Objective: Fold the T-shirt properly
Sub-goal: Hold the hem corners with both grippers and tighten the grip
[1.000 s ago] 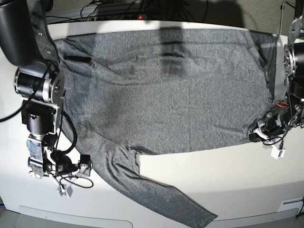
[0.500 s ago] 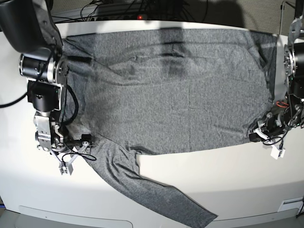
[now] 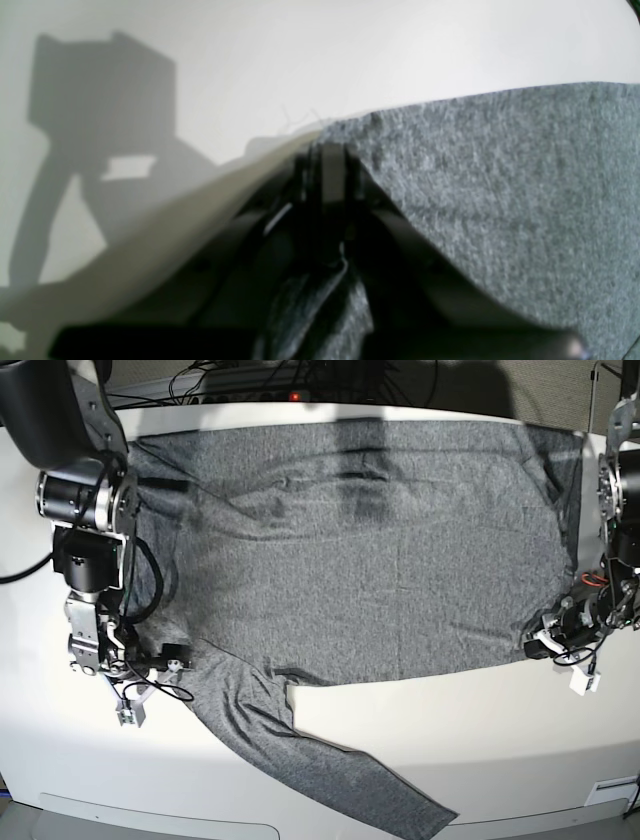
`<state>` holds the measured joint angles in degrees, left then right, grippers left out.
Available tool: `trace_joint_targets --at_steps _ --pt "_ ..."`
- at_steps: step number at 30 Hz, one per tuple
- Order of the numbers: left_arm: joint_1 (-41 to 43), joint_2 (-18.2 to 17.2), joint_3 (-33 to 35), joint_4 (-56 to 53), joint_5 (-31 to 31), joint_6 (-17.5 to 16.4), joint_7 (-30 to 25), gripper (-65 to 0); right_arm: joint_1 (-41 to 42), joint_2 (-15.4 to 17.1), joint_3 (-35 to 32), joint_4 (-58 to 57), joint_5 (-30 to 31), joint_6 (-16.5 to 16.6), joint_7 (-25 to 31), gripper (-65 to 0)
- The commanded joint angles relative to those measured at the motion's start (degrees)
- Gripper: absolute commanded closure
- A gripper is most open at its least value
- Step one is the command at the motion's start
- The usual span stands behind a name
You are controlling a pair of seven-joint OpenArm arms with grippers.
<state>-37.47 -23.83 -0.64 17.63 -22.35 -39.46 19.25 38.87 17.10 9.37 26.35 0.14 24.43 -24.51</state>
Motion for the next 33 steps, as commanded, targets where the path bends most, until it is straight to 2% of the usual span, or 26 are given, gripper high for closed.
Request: trace_joint_targets --at_steps 1,7,15,21,27,29,33 --pt "-1.7 -0.9 -0.1 0.8 -0.7 -0.5 -0.9 0.0 1.4 0.5 0.1 0.6 0.1 0.5 -1.0 -22.8" --pt "-1.7 -1.0 -0.1 0.8 -0.7 -0.5 -0.9 0.0 1.4 1.2 0.1 0.8 0.1 0.4 -1.0 0.0" --pt "-1.7 -1.0 -0.1 0.9 -0.8 -0.5 -0.9 0.0 1.4 1.2 0.1 3.0 1.3 0.5 -2.7 0.0" --pt "-1.7 -1.0 -0.1 1.6 -6.7 -0.5 -0.1 0.0 1.4 1.2 0.1 10.2 6.1 5.3 -8.4 0.0" --pt "-1.4 -1.0 -0.1 7.5 -7.6 -0.5 6.8 0.0 1.3 1.2 0.1 15.3 6.6 5.4 -10.3 0.0" --pt "-1.2 -1.0 -0.1 9.9 -10.9 -0.5 11.0 0.0 0.9 1.2 0.1 16.2 6.6 5.7 -10.8 0.0" --pt "-1.2 -1.0 -0.1 13.0 -18.6 -0.5 19.9 0.0 -2.4 1.9 0.1 19.5 9.3 9.4 -11.0 0.0"
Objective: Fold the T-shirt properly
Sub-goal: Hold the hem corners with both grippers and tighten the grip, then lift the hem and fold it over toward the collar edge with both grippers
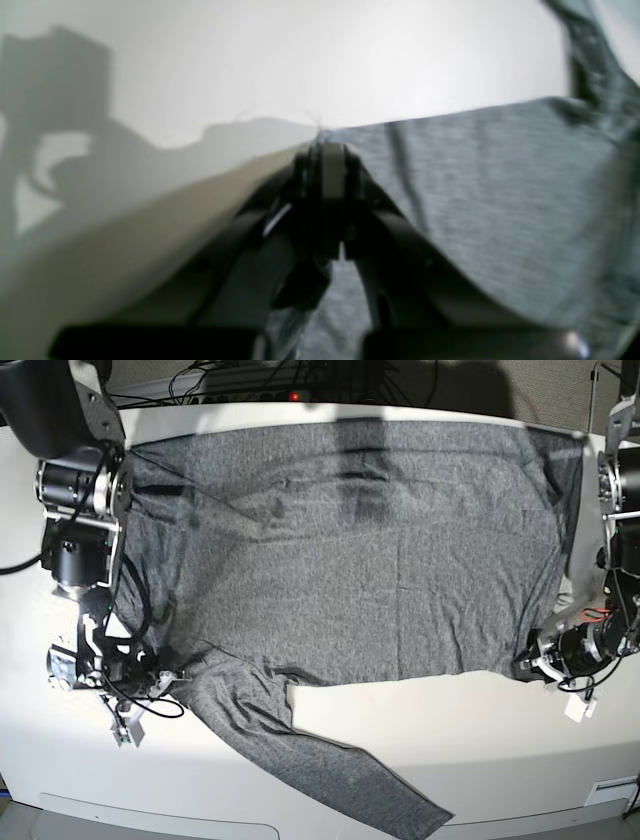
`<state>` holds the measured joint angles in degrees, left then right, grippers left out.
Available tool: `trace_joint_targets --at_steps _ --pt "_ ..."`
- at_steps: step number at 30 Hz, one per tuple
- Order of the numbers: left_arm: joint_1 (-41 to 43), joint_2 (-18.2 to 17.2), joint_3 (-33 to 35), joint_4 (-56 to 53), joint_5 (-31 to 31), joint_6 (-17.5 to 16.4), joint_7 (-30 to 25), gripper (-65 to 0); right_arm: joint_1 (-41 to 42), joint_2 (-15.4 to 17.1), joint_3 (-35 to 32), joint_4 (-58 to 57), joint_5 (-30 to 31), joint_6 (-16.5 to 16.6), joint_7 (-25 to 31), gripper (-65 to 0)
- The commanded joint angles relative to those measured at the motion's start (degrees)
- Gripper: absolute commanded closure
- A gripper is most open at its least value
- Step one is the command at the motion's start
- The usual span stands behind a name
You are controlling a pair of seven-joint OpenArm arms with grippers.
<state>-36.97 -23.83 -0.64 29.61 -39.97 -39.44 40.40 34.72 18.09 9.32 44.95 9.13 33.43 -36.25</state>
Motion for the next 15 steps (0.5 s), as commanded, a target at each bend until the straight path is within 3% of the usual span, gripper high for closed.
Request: trace_joint_targets --at_steps 1,11,15 --pt "-1.7 -1.0 -0.1 1.6 -2.3 -0.6 0.5 0.0 0.5 1.2 0.1 2.3 1.3 0.9 0.8 0.0" --pt "-1.7 -2.6 -0.1 4.9 -4.4 -0.6 7.3 0.0 -11.4 3.8 0.1 21.5 3.6 1.0 -1.9 0.0" --pt "-0.3 -5.2 -0.1 8.0 -13.2 -0.6 15.1 0.0 -14.5 5.1 0.2 27.5 3.9 1.0 -3.1 0.0"
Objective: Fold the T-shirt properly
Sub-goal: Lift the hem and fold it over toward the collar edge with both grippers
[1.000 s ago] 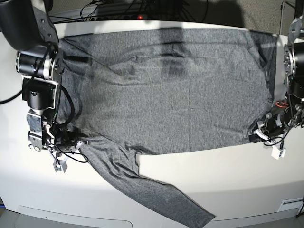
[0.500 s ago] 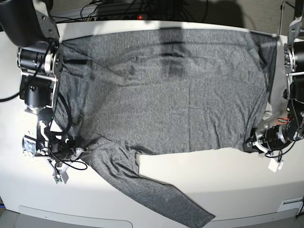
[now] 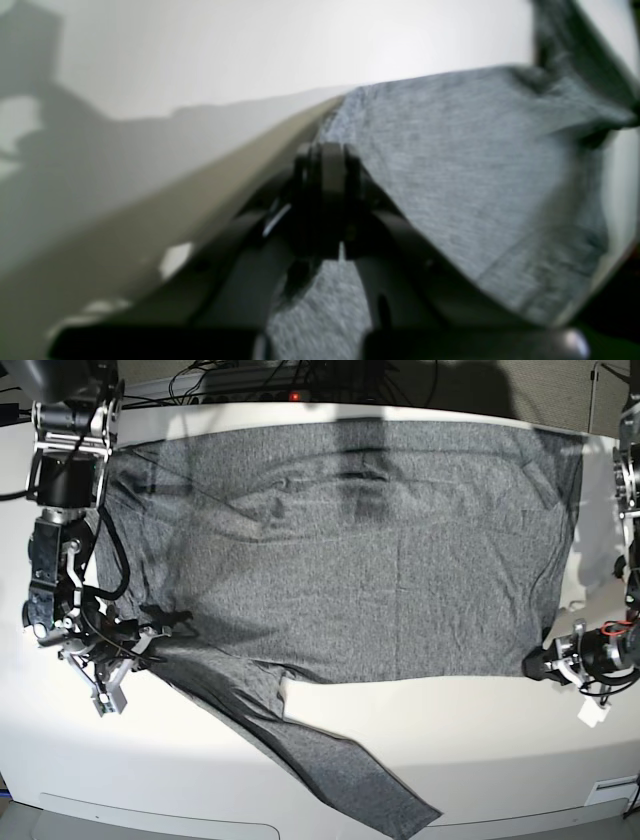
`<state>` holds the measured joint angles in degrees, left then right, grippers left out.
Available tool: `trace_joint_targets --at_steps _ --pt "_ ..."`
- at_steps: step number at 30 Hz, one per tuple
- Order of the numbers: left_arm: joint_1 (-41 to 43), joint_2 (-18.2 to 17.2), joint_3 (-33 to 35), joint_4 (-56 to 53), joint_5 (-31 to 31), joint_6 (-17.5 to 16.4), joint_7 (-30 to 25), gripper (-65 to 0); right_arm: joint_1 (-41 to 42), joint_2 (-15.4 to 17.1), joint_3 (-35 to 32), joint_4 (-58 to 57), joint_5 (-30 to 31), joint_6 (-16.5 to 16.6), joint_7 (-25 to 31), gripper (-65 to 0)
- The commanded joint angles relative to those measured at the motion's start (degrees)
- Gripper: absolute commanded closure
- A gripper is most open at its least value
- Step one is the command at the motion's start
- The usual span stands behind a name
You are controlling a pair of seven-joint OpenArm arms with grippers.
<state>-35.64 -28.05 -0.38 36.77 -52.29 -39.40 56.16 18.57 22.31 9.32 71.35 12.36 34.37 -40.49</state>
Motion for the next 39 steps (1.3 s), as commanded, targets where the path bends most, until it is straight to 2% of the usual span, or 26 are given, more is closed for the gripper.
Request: trace_joint_targets --at_steps 1,9,14,21,26,31,39 --pt "-1.0 -1.8 -0.3 2.0 -3.4 -0.6 0.8 0.0 1.1 1.2 0.2 2.1 1.2 0.1 0.7 0.0" --pt "8.1 -7.5 -0.3 11.5 -20.5 -0.6 10.8 0.0 -1.5 1.5 2.5 8.0 3.3 0.1 -1.6 0.0" --pt "12.9 -8.3 -3.3 15.6 -22.5 -0.6 13.1 0.0 -3.3 1.5 2.8 11.8 3.3 0.1 -2.7 0.0" --pt "18.7 -8.3 -11.5 20.3 -29.6 -0.6 19.8 0.0 -8.0 1.5 2.8 18.7 3.3 0.1 -3.5 0.0" --pt "25.1 -8.3 -18.4 24.4 -32.0 -0.6 20.7 0.0 -11.0 1.5 5.0 24.2 3.7 0.0 -4.7 0.0" --pt "32.3 -8.3 -24.5 31.2 -32.6 -0.6 20.8 0.0 -13.6 1.5 9.3 28.1 9.3 0.2 -8.8 0.0" --pt "42.8 -8.3 -28.0 43.8 -32.7 -0.6 21.8 0.0 -20.3 1.5 12.9 34.5 10.8 0.2 -9.9 0.0"
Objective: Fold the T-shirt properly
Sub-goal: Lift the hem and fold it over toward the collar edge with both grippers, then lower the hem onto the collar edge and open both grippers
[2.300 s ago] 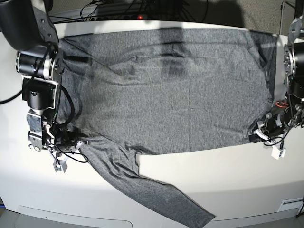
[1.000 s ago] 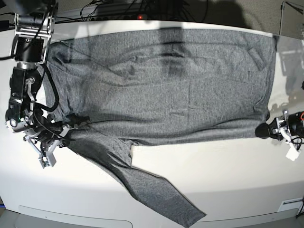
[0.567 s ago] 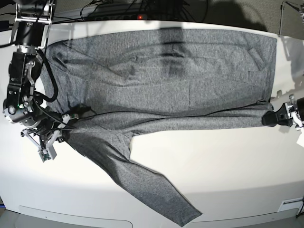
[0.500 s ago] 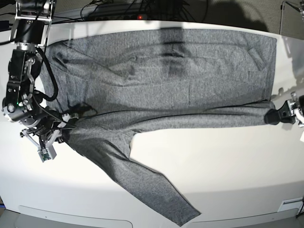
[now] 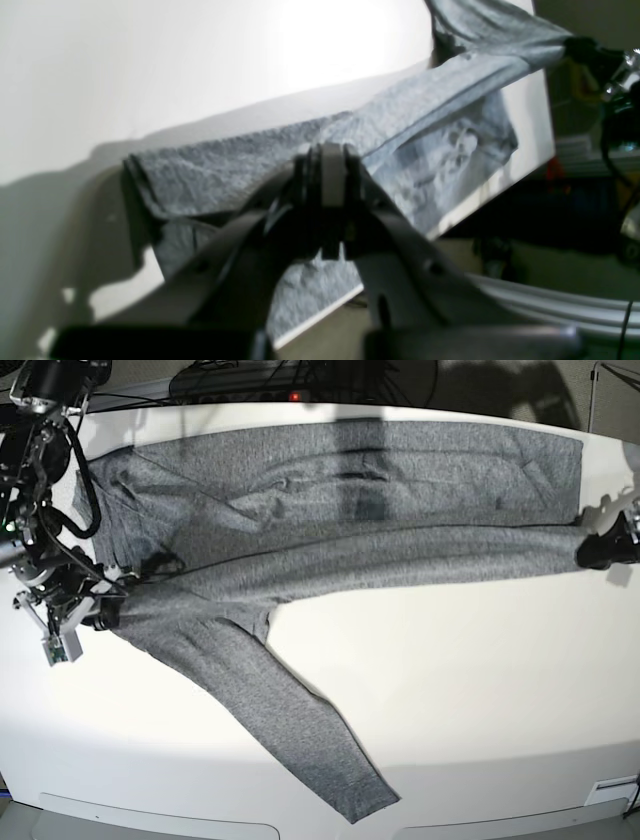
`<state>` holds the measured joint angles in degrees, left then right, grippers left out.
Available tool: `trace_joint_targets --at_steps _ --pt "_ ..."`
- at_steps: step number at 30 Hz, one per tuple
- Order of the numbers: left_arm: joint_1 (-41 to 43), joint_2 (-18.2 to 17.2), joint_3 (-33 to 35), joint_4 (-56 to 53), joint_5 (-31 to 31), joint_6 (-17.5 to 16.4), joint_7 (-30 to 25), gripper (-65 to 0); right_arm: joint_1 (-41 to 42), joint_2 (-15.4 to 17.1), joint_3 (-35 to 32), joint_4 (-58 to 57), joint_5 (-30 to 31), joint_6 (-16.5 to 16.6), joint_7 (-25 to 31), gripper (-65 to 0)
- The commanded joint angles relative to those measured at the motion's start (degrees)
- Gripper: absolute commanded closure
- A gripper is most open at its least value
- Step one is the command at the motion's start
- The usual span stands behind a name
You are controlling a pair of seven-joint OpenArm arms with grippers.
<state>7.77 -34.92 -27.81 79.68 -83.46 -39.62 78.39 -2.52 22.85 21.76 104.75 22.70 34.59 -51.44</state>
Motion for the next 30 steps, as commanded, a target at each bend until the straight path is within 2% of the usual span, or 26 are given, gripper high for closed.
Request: trace_joint_targets --at_steps 1,12,19,25,30 --pt "0.5 -1.4 -0.6 1.7 -1.5 -0.4 -0.4 0.0 -0.1 0.9 0.4 1.8 0.5 0.0 0.9 0.0" --pt "10.4 -1.1 -0.6 3.0 -1.5 -0.4 -0.4 0.0 -6.4 1.0 0.4 6.6 0.2 0.0 -0.9 0.0" --pt "12.3 -0.1 -0.6 2.9 -1.5 -0.4 -0.4 0.0 -7.2 1.1 0.4 6.8 0.1 0.1 -2.8 0.0" --pt "12.3 2.8 -0.6 2.9 -1.5 -0.4 -1.5 0.0 -7.2 3.7 0.4 6.8 0.1 0.1 -6.0 0.0" --pt "12.3 4.9 -0.6 2.9 4.9 -0.4 -4.4 0.0 -7.7 4.8 0.4 6.8 0.5 0.1 -8.0 0.0"
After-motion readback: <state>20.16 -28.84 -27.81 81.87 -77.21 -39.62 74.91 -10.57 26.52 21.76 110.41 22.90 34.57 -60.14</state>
